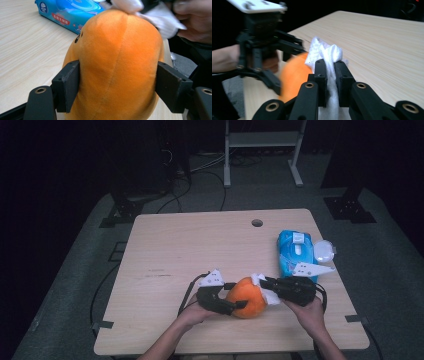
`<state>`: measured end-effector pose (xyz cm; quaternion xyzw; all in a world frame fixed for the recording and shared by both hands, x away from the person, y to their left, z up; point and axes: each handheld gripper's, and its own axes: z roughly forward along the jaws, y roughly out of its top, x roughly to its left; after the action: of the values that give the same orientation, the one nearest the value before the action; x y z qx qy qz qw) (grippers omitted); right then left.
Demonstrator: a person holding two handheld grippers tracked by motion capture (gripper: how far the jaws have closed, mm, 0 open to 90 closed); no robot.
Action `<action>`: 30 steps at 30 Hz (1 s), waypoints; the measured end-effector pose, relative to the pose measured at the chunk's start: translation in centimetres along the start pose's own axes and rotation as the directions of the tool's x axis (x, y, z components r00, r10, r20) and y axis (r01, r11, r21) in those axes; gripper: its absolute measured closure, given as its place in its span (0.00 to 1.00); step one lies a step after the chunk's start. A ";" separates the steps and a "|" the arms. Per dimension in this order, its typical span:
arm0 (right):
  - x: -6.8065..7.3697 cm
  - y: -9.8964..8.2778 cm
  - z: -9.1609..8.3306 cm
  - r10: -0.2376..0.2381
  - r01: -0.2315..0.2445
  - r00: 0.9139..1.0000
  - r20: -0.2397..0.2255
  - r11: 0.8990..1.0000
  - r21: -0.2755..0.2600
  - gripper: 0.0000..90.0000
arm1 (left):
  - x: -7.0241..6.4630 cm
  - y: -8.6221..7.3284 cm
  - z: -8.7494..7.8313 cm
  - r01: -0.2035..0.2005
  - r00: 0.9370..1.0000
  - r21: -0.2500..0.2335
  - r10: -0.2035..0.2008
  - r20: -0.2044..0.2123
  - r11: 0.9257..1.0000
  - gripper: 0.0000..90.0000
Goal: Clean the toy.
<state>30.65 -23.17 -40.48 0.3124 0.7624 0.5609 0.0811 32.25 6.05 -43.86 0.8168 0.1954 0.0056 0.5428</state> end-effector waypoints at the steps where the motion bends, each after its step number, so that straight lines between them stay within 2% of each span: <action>1: -0.4 -0.2 -0.1 0.014 -0.014 1.000 0.009 1.000 0.004 0.90 | 0.1 -0.1 -0.1 0.001 1.000 -0.001 -0.001 0.006 1.000 0.29; 5: -1.4 -0.8 0.0 0.047 -0.048 0.999 0.021 0.999 0.018 0.90 | 0.2 -0.1 -0.1 0.011 1.000 -0.003 -0.011 0.008 1.000 0.29; 10: -0.8 -0.4 0.2 0.027 -0.027 0.999 0.018 1.000 0.013 0.90 | 0.1 -0.1 0.0 0.003 1.000 -0.005 -0.003 0.006 1.000 0.28; 15: 0.5 0.4 0.5 -0.002 0.002 1.000 -0.012 1.000 -0.004 0.90 | -0.4 0.1 0.3 -0.023 1.000 -0.001 0.023 -0.010 1.000 0.28; 20: 2.5 1.1 1.1 -0.060 0.060 0.997 -0.049 0.998 -0.001 0.90 | -0.9 0.3 0.7 -0.043 0.999 -0.004 0.043 -0.031 0.999 0.27; 24: 4.5 1.5 2.2 -0.143 0.146 0.987 -0.068 0.989 0.036 0.90 | -1.4 0.5 1.0 -0.064 0.997 0.001 0.064 -0.045 0.998 0.27; 27: 5.4 1.7 2.6 -0.212 0.213 0.977 -0.025 0.975 0.061 0.90 | -1.5 0.4 1.0 -0.071 0.996 -0.002 0.071 -0.046 0.997 0.27; 30: 5.0 1.9 2.3 -0.216 0.215 0.976 0.018 0.975 0.054 0.90 | -1.5 0.4 1.0 -0.074 0.996 -0.006 0.074 -0.041 0.997 0.28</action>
<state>28.52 -18.19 -38.49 0.2364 0.8052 0.5249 0.1423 31.24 4.57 -43.64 0.8212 0.1761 0.0429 0.5411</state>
